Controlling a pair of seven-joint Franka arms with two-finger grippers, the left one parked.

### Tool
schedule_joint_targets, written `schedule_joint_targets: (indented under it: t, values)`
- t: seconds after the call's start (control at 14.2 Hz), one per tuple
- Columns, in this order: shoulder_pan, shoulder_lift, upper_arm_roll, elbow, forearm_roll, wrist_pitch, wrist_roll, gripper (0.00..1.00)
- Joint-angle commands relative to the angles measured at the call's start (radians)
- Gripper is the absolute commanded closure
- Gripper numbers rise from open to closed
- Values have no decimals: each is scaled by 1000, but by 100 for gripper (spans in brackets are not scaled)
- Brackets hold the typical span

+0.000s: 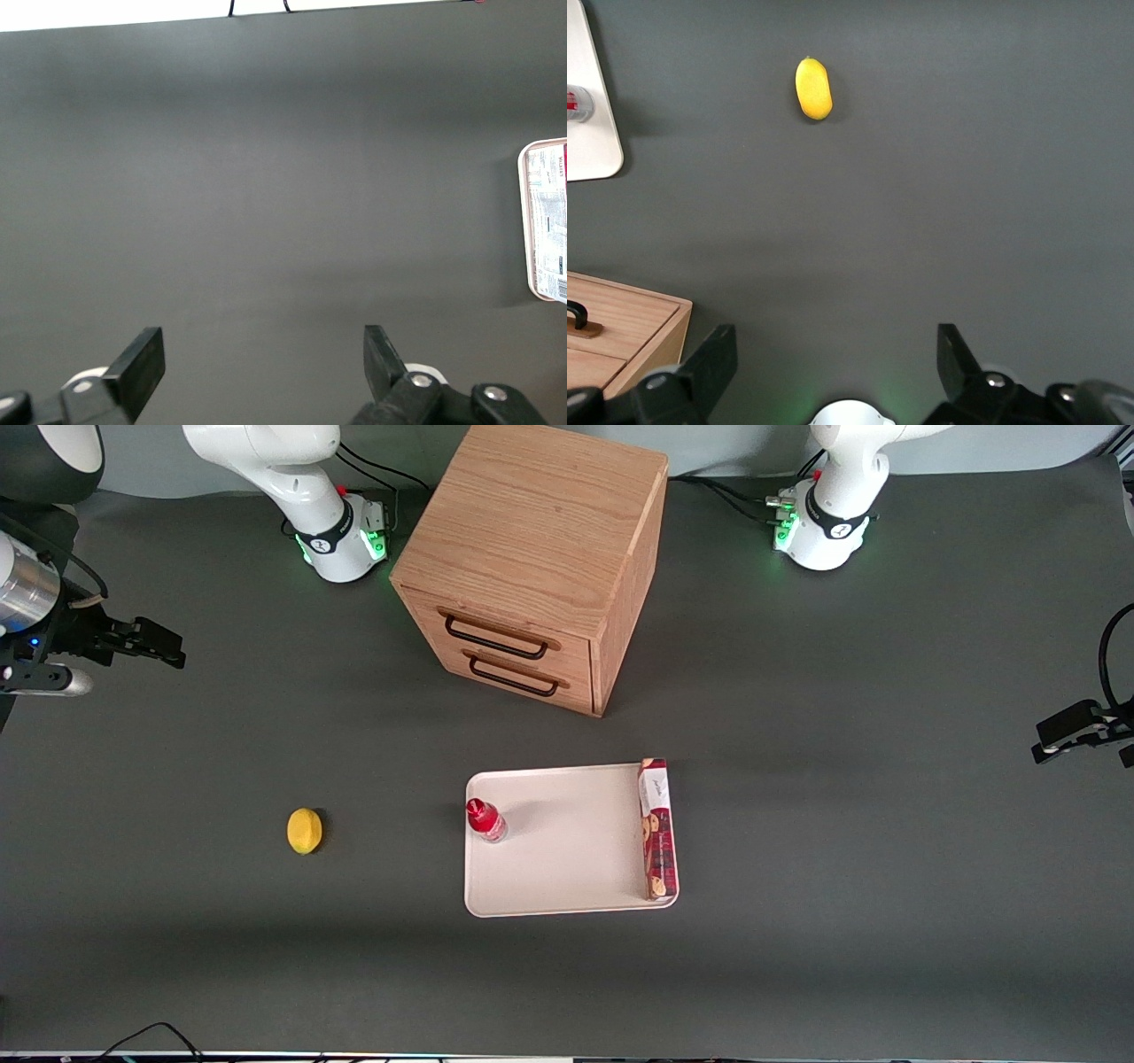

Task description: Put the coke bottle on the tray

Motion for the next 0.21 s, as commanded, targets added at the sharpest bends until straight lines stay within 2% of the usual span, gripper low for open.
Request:
schedule_joint_targets:
  t: [0.0, 0.14]
  values:
    - [15, 23, -20, 59, 56, 8, -1, 0]
    - [17, 63, -20, 116, 59, -18, -1, 0]
